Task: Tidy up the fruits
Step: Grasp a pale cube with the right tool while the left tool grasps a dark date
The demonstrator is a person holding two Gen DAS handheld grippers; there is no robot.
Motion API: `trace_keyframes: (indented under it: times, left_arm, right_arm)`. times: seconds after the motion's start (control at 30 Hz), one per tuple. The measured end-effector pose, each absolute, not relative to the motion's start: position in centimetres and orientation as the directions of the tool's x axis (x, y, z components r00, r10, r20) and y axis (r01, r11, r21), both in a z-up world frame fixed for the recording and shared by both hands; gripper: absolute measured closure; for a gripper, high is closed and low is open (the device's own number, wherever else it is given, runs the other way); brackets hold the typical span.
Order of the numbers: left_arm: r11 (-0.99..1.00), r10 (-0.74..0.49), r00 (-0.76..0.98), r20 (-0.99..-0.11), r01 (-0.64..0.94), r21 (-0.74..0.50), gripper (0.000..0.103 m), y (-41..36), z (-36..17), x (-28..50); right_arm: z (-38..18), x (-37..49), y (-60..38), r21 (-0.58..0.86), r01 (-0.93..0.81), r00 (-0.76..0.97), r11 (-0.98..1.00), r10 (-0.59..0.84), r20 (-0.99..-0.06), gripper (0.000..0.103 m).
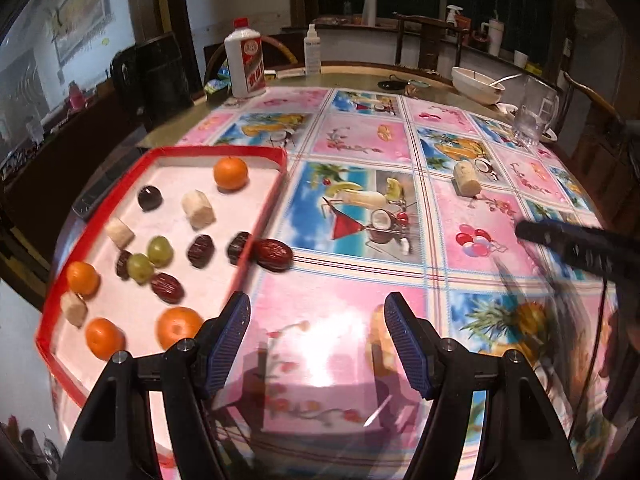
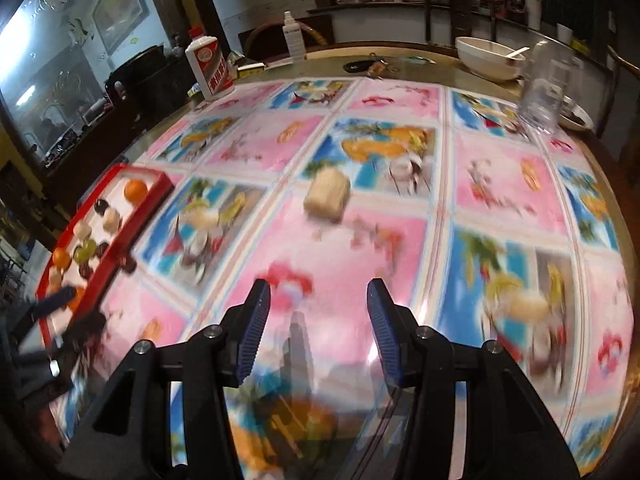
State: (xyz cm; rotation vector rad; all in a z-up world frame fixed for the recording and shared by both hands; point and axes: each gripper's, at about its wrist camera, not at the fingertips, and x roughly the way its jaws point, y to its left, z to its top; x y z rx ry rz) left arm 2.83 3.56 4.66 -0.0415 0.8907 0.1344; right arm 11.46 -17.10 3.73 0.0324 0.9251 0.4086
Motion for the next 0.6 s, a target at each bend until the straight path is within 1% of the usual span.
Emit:
trace_keyframes:
  times: [0.1,0.17,0.23,0.33,0.37,0.43,0.53,0.6]
  left_arm:
    - [0.985,0.113,0.614,-0.781,-0.173,0.007,0.033,3.2,4.5,2.8]
    - [0.979,0.128,0.609,-0.783,-0.204,0.002,0.033,3.2,4.4,2.7]
    - [0.972,0.137,0.596,-0.791,-0.235,-0.009,0.033,3.5,4.3,2.8]
    - [0.957,0.154,0.588,-0.794,-0.288,-0.028,0.033,4.2,4.4,3.1]
    - [0.954,0.157,0.587,-0.794,-0.298,-0.032,0.033,4.2,4.4,3.2]
    - [0.942,0.173,0.574,-0.8,-0.334,-0.036,0.033,4.2,4.4,3.9]
    - [0.927,0.204,0.564,-0.8,-0.374,-0.028,0.033,3.6,4.3,5.0]
    - [0.907,0.256,0.544,-0.8,-0.422,0.003,0.033,2.9,4.3,6.4]
  right_arm:
    - [3.7,14.3,-15.9,0.204,-0.362,0.527,0.91,0.38,-0.76,0.05]
    - [2.9,16.1,-15.1,0.21,-0.366,0.506,0.906,0.384,-0.772,0.05]
    - [1.9,17.7,-14.1,0.188,-0.374,0.486,0.908,0.365,-0.794,0.05]
    - [1.0,19.0,-13.4,0.157,-0.383,0.489,0.91,0.344,-0.802,0.051]
    - [0.9,19.2,-13.3,0.147,-0.383,0.494,0.912,0.337,-0.801,0.053]
    - [0.7,19.5,-13.2,0.143,-0.398,0.493,0.906,0.342,-0.8,0.069]
    - [0.6,19.5,-13.1,0.11,-0.427,0.5,0.898,0.336,-0.798,0.07]
    - [0.6,19.5,-13.3,0.121,-0.436,0.498,0.892,0.351,-0.793,0.07]
